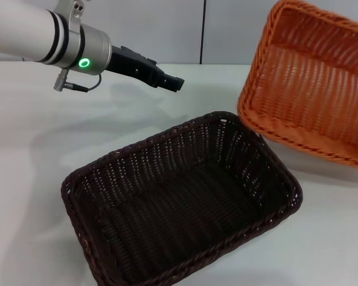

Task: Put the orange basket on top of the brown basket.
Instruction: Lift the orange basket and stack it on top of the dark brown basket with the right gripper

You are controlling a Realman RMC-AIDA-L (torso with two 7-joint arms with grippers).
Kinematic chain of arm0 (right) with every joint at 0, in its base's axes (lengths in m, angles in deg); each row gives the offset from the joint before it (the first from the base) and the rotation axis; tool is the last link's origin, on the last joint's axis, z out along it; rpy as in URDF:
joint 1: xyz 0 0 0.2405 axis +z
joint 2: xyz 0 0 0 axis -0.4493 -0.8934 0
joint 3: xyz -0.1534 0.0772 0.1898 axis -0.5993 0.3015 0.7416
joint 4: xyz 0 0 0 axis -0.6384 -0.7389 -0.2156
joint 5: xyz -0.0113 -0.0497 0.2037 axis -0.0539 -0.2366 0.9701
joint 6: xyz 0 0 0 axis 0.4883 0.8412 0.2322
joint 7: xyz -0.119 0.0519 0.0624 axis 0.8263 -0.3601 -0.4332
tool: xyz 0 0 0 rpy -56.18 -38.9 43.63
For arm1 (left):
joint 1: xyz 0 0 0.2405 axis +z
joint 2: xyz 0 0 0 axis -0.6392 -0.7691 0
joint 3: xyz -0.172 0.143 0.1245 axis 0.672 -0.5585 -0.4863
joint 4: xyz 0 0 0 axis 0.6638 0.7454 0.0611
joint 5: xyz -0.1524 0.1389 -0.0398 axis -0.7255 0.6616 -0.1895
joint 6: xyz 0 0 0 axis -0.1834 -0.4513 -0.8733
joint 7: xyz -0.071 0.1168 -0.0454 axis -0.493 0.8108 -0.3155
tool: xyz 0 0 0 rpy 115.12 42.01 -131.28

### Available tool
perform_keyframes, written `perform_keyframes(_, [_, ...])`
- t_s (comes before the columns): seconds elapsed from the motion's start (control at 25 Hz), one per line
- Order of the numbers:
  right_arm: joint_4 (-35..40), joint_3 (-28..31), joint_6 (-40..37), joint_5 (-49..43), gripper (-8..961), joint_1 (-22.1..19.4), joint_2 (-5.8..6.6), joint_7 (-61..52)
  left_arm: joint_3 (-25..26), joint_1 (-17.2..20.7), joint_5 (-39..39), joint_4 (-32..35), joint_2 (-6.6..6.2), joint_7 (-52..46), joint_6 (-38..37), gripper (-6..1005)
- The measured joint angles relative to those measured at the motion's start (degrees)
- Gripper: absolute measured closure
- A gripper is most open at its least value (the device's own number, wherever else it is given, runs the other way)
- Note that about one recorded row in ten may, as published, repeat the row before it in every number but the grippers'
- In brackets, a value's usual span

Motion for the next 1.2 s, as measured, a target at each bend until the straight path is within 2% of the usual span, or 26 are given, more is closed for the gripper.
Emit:
perform_keyframes(0.2, [-0.8,0.4,-0.3,8.8,822,-0.8,-0.66,5.3,0.0,0.5,-0.1,-0.1,0.00,0.0,-0.1,138])
perform_keyframes(0.44, [-3.5,0.5,-6.5,17.7,813,-0.9,-0.45,10.0,0.0,1.0,-0.3,-0.2,-0.12,0.0,-0.1,138])
perform_keyframes(0.76, [-3.5,-0.1,-18.4,18.6,802,0.5,-0.15,9.8,0.6,1.2,-0.3,-0.3,0.00,0.0,-0.7,138])
perform_keyframes(1.04, [-5.2,-1.9,-27.9,18.3,792,2.0,-0.86,8.0,0.5,1.1,-0.3,-0.3,0.34,0.0,-1.3,138])
perform_keyframes(1.2, [-5.3,-4.7,-29.6,18.3,786,2.2,-2.02,7.9,0.2,0.7,-0.3,0.1,0.59,0.0,-2.0,138])
